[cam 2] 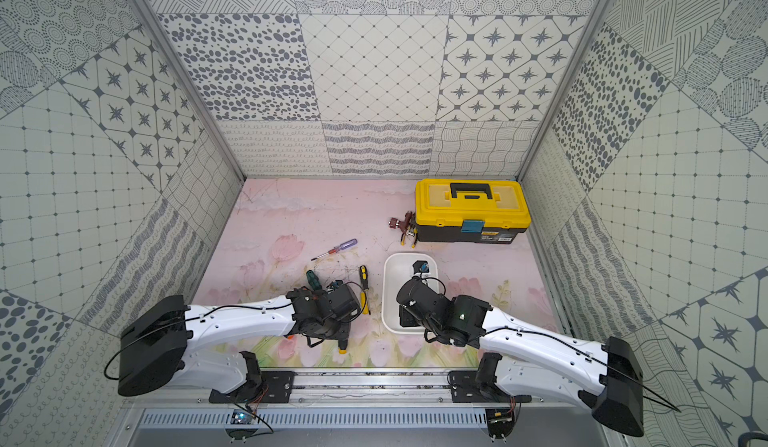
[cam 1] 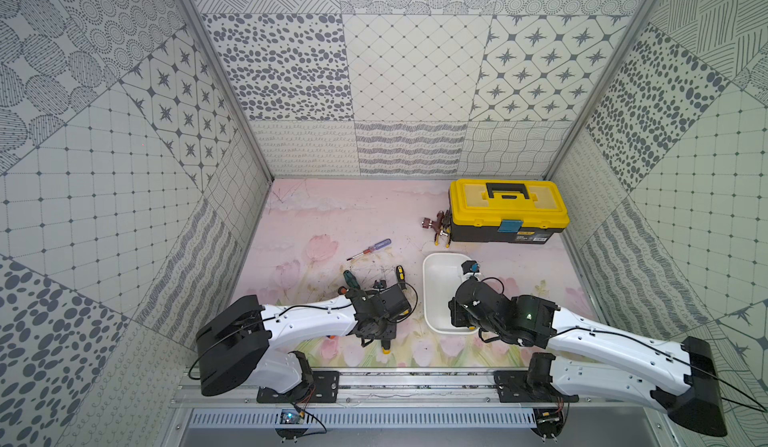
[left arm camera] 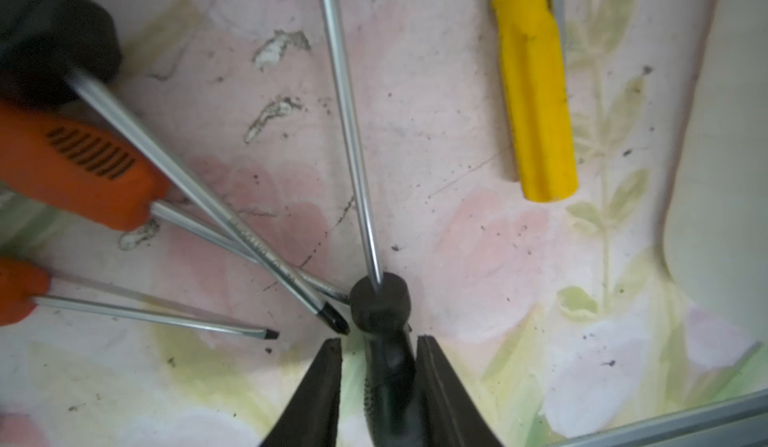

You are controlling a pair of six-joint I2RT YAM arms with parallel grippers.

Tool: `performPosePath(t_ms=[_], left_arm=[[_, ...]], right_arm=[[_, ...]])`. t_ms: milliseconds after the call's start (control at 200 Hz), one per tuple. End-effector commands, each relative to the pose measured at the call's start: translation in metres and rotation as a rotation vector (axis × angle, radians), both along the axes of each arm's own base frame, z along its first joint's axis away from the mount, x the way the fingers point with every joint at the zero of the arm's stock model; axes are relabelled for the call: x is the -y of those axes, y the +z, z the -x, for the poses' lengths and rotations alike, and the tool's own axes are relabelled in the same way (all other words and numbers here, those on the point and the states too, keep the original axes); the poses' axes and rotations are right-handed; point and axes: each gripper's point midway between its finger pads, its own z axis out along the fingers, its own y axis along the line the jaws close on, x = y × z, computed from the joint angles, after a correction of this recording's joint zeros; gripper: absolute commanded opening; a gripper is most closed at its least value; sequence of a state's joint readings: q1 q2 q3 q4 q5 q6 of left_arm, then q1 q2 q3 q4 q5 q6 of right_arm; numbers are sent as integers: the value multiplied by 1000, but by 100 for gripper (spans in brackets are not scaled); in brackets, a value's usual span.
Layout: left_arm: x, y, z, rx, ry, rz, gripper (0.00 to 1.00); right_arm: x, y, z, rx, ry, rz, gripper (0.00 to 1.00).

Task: Put the screwdriver on the desktop into the storage box
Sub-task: Pick up the screwdriver from the center of the board.

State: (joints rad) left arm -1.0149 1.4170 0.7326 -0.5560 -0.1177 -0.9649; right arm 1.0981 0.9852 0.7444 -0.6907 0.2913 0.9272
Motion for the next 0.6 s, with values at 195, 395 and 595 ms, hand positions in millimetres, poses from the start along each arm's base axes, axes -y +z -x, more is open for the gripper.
performPosePath(t_ms=[195, 395, 595], left_arm=[[3, -12, 5, -65, 28, -33, 21], [5, 4, 2, -37, 44, 1, 0], [14, 53, -9, 75, 24, 120, 0]], right_arm=[[-9, 16, -5, 28, 9, -50, 13], [-11, 16, -3, 23, 24, -52, 14], [-24, 23, 1, 28, 78, -120, 21]])
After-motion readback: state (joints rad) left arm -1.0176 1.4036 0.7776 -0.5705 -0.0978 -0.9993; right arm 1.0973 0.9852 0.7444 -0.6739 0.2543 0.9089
